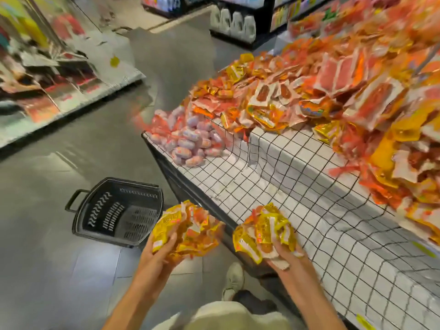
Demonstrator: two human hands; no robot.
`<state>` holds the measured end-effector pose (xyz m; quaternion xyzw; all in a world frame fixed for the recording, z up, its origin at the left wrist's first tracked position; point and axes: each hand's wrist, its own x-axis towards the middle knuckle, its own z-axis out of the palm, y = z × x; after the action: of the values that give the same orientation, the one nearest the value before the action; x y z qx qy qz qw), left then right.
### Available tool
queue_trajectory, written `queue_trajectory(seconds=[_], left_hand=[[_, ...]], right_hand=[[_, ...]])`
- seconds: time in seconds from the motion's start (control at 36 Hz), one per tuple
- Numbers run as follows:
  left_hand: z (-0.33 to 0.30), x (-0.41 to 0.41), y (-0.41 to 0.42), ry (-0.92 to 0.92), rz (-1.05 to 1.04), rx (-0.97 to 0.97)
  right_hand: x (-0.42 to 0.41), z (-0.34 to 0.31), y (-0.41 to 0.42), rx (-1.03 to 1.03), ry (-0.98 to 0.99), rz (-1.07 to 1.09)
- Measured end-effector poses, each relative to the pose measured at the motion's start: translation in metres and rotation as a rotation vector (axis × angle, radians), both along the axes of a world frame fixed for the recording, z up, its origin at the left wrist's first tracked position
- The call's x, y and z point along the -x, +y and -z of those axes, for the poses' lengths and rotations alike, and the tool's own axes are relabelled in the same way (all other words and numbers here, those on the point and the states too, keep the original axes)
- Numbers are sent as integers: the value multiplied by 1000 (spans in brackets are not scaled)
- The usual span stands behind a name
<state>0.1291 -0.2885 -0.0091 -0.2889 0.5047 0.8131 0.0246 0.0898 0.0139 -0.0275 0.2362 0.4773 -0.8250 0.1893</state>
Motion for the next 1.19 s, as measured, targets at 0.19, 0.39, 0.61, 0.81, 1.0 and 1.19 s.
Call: queue_trajectory(seconds=[0.19,0.39,0.61,0.81,1.0,1.19], left_hand=[[-2,69,-13,-24,-88,28],[-1,110,-30,-28,-105,24],[5,145,-61,-1,-53,26],[9,161,-86,-4,7,-13],[7,177,-103,-1,69,-32],[7,193,-110,-8,106,-68]], right_hand=[[115,7,-31,39,-33,-126],[210,18,-70,75,-29,-193],[266,56,-96,-217,-89,-158],[264,68,-106,-357,-79,-62],[262,66,-127,-601,-42,105],[236,64,-120,-406,-111,126]])
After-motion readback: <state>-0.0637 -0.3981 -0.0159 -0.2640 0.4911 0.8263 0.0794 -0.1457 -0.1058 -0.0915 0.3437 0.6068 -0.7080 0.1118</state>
